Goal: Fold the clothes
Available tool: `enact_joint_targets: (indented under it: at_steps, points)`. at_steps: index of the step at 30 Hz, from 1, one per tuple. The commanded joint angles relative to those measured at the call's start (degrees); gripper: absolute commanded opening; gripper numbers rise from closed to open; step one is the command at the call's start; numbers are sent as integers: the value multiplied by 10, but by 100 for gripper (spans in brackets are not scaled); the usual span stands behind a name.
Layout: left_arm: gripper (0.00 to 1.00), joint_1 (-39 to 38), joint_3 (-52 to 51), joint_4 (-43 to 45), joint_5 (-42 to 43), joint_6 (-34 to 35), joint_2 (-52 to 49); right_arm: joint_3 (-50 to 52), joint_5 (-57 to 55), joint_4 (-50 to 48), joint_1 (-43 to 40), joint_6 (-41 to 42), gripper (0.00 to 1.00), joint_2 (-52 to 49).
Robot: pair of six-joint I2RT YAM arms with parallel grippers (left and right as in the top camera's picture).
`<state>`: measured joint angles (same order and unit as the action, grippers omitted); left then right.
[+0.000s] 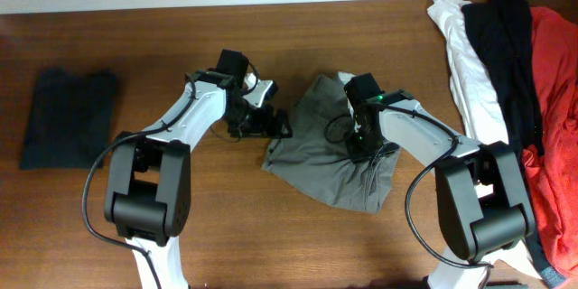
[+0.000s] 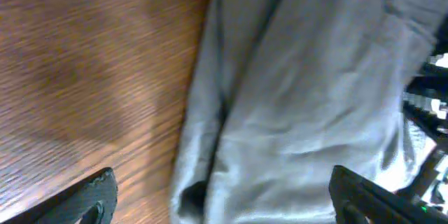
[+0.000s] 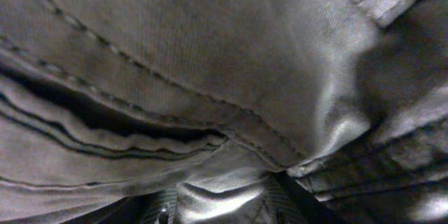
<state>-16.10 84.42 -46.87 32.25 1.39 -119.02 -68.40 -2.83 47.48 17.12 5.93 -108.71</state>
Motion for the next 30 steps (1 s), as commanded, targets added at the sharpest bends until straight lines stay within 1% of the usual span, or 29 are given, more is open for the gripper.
enact_joint_targets:
  at_steps: [1,13,15,19,20,21,22,23,25,27,30]
  points:
    - [99,0,10,5,36,-13,17,14,-66,-5,-14,3,47,-27]
    - [99,-12,-25,44,42,-10,9,14,-66,1,-14,3,47,-27]
    - [99,-16,-28,53,56,-10,-1,14,-66,1,-14,3,47,-27]
    - [94,-34,-28,59,67,-10,-31,14,-66,3,-14,3,47,-27]
    - [89,-40,-28,60,79,-10,-40,14,-66,4,-14,3,47,-27]
    - [81,-46,-28,61,92,-10,-48,14,-66,5,-14,3,47,-27]
    - [76,-52,-28,62,98,-10,-53,14,-66,7,-14,3,47,-27]
    - [67,-58,-28,64,99,-14,-57,14,-66,7,-14,3,47,-26]
    - [54,-65,-28,69,99,-33,-57,14,-66,7,-14,6,46,-23]
    - [32,-67,-25,70,99,-45,-55,13,-64,12,-14,7,46,-13]
    - [10,-63,-19,67,83,-49,-51,2,-64,28,-15,12,46,11]
